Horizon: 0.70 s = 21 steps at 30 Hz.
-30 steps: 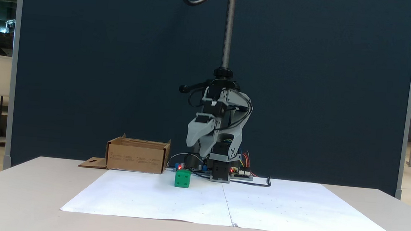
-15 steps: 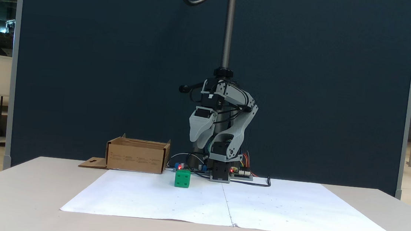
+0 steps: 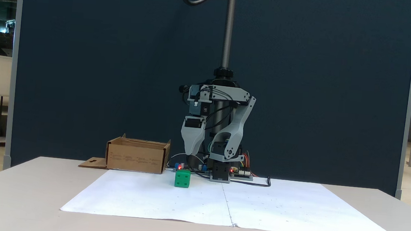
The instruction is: Grasp a green dice and put it in the bin.
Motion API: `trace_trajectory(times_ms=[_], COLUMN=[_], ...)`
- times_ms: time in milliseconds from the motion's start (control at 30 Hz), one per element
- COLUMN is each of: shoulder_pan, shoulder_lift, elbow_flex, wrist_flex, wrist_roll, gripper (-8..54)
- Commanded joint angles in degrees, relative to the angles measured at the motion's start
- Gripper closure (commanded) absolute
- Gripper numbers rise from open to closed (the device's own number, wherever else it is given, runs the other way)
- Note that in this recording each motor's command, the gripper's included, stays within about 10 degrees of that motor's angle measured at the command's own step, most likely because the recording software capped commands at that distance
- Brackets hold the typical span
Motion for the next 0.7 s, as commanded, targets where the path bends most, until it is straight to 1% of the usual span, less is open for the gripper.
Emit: trace_trajectory(times_ms=[0,200,367,667], shoulder_pan=[0.53,0.44,0.00,-0.79], shoulder_lift=[0.18,-4.04,-6.86,-7.65], elbow_flex=[-2.20,-2.11,-2.02,-0.26], wrist_flex=[0.09,-0.09,-5.45,-9.14], wrist_roll=[-4.92,-4.75,-4.75,-4.48], gripper=[-0.1,0.0,0.0,0.3])
